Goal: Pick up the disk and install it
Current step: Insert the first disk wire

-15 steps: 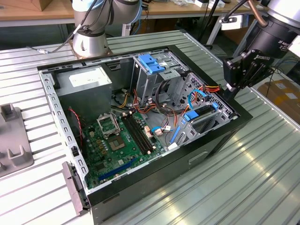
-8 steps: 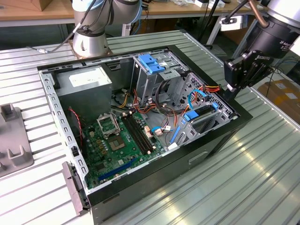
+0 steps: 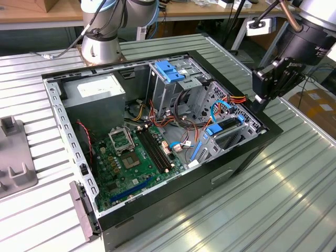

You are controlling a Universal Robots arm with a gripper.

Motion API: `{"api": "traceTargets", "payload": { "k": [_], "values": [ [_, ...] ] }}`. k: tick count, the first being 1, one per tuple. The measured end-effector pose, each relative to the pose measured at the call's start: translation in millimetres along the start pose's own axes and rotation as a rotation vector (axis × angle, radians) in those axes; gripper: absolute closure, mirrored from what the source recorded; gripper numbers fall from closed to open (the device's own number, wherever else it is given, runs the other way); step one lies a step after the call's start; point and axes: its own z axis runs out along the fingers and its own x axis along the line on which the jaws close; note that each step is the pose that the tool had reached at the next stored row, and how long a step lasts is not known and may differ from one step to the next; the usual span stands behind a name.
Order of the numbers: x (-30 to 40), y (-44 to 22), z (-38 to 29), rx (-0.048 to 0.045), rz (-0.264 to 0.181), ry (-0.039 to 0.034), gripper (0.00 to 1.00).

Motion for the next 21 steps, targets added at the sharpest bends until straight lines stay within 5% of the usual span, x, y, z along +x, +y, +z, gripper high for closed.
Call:
{"api": "traceTargets", "payload": {
  "k": [9, 13, 21],
  "values": [
    [0.0, 0.0, 0.0, -0.0075, -0.073, 0.0051, 0.9],
    [0.0, 0.0, 0.1, -0.0066, -0.073, 0.0051, 0.9],
    [0.2, -0.1, 1.6, 0.0763, 0.002, -0.0084, 0.9]
  ]
}}
